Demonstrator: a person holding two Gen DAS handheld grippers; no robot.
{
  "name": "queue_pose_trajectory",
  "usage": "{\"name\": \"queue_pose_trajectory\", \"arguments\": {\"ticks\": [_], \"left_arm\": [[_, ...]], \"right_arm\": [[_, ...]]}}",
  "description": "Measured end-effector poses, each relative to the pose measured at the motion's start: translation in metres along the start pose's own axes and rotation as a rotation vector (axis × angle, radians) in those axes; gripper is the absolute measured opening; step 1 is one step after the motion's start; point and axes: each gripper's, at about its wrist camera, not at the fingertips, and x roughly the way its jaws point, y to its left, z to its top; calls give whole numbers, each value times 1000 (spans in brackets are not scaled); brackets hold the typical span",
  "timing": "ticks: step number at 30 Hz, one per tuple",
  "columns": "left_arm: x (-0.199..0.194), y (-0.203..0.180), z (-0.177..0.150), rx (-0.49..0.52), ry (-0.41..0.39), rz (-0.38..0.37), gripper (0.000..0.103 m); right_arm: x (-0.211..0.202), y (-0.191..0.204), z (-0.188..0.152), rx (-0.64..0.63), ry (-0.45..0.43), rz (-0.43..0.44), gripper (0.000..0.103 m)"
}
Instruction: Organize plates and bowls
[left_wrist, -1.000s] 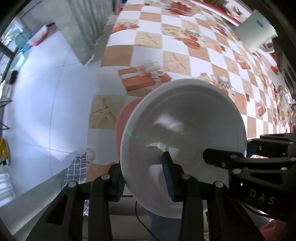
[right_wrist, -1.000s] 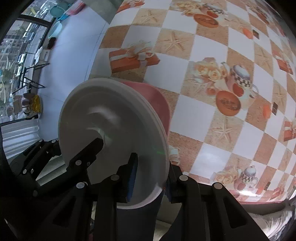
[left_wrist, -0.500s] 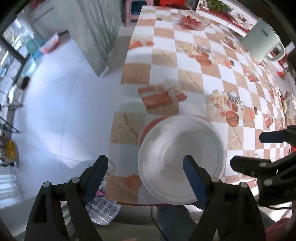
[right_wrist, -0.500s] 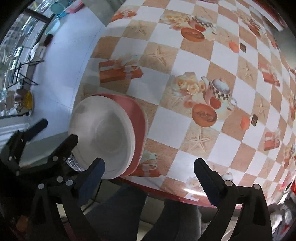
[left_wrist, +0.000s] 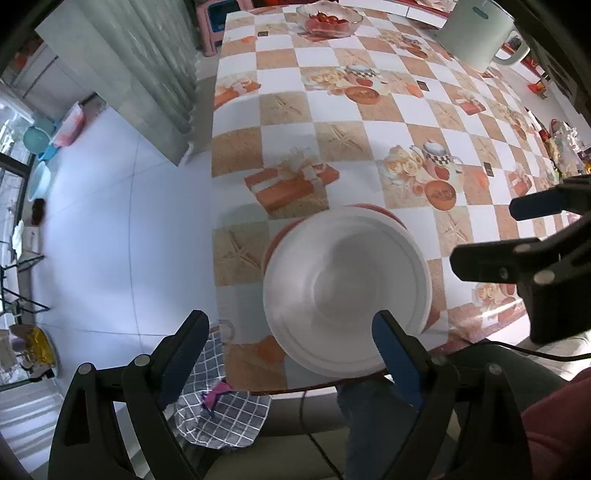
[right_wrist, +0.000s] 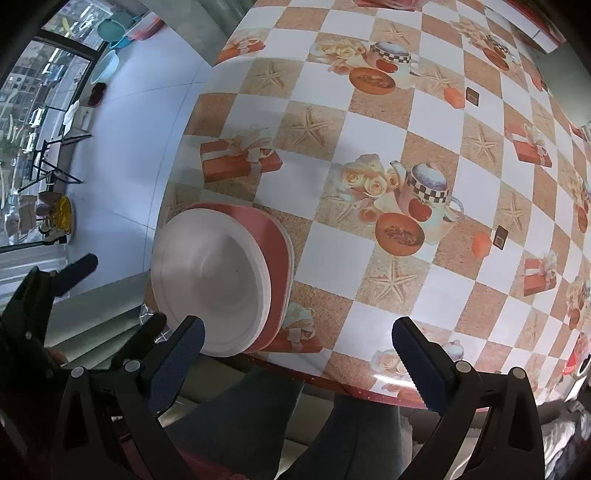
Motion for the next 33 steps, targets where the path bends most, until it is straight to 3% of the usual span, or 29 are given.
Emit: {"name": "queue_pose_trajectory", "arguments": {"ticks": [33], "left_arm": [[-9,-24,3,111,-21,1,92]], "right_arm": [[-2,-11,-14,65,9,12,102]]}}
